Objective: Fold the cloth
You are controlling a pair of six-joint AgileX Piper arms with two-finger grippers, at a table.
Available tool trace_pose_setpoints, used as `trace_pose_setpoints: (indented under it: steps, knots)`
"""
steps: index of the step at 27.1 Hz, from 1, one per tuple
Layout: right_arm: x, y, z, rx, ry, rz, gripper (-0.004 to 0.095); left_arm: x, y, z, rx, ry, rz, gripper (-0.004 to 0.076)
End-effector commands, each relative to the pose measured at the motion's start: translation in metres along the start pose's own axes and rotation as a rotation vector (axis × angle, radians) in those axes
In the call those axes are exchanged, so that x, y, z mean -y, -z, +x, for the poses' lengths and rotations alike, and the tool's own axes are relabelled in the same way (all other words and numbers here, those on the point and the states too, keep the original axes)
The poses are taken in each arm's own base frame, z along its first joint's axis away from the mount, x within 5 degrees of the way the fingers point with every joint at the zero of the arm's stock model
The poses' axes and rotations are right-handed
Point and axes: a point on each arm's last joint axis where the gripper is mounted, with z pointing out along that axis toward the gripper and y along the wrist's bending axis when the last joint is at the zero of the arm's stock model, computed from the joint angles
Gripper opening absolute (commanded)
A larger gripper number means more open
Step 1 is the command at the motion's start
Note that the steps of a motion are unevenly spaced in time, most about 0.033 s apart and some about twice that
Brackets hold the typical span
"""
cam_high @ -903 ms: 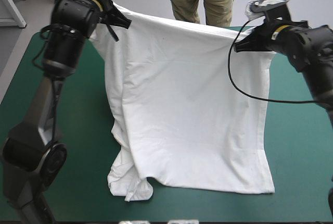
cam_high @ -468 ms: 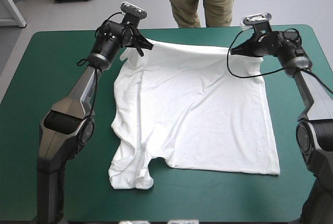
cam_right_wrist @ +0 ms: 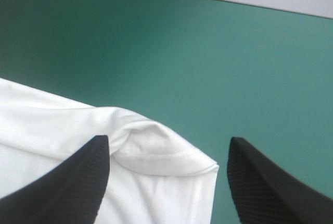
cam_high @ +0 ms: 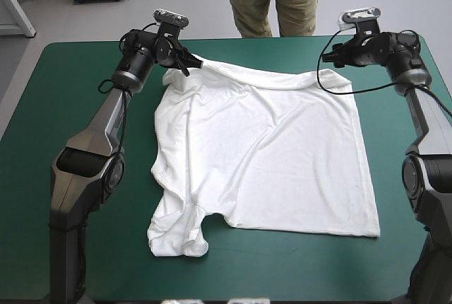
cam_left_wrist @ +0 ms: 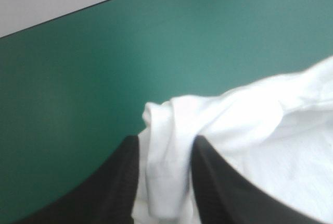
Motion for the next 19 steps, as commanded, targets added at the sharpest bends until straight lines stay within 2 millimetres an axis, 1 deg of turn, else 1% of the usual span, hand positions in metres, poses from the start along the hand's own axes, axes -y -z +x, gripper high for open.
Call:
trace_pose_setpoints:
  steps: [1, 2, 4, 6, 7, 8, 10, 12, 13, 14, 15, 16, 17, 18, 19]
  knots:
    - [0.002, 0.083, -0.050, 0.200, 0.028, 0.030, 0.0613, -0.011, 0.081, -0.034, 0.173, 0.010, -0.028, 0.0432]
    - [0.000, 0.100, -0.056, 0.213, 0.034, 0.028, 0.0598, -0.012, 0.096, -0.035, 0.164, 0.005, -0.036, 0.0457]
    - [-0.004, 0.131, -0.063, 0.236, 0.045, 0.024, 0.0569, -0.016, 0.128, -0.033, 0.123, -0.004, -0.052, 0.0459]
    - [-0.009, 0.168, -0.068, 0.274, 0.049, 0.016, 0.0538, -0.019, 0.163, -0.030, 0.092, -0.023, -0.055, 0.0458]
    - [-0.012, 0.186, -0.069, 0.292, 0.049, 0.009, 0.0529, -0.019, 0.177, -0.028, 0.082, -0.034, -0.055, 0.0458]
    - [-0.016, 0.205, -0.069, 0.315, 0.047, -0.004, 0.0517, -0.021, 0.196, -0.025, 0.071, -0.030, -0.055, 0.0458]
    - [-0.022, 0.239, -0.068, 0.346, 0.045, -0.022, 0.0504, -0.021, 0.222, -0.021, 0.066, -0.021, -0.045, 0.0458]
    - [-0.028, 0.274, -0.064, 0.376, 0.039, -0.030, 0.0489, -0.017, 0.249, -0.018, 0.110, -0.004, 0.011, 0.0458]
    - [-0.031, 0.289, -0.061, 0.386, 0.040, -0.035, 0.0487, -0.015, 0.258, -0.014, 0.117, 0.002, 0.035, 0.0458]
    - [-0.035, 0.309, -0.057, 0.407, 0.039, -0.046, 0.0487, -0.011, 0.270, -0.008, 0.121, 0.011, 0.076, 0.0458]
    - [-0.038, 0.322, -0.054, 0.420, 0.038, -0.056, 0.0487, -0.008, 0.277, -0.002, 0.119, 0.017, 0.103, 0.0458]
    - [-0.044, 0.348, -0.047, 0.445, 0.047, -0.069, 0.0485, -0.003, 0.287, 0.015, 0.086, 0.023, 0.145, 0.0458]
    - [-0.046, 0.360, -0.042, 0.450, 0.053, -0.071, 0.0486, -0.001, 0.289, 0.024, 0.066, 0.019, 0.156, 0.0458]
    - [-0.050, 0.377, -0.034, 0.448, 0.061, -0.076, 0.0486, 0.002, 0.288, 0.050, 0.011, 0.006, 0.164, 0.0458]
    - [-0.052, 0.386, -0.029, 0.441, 0.061, -0.080, 0.0486, 0.004, 0.286, 0.064, -0.016, 0.008, 0.165, 0.0458]
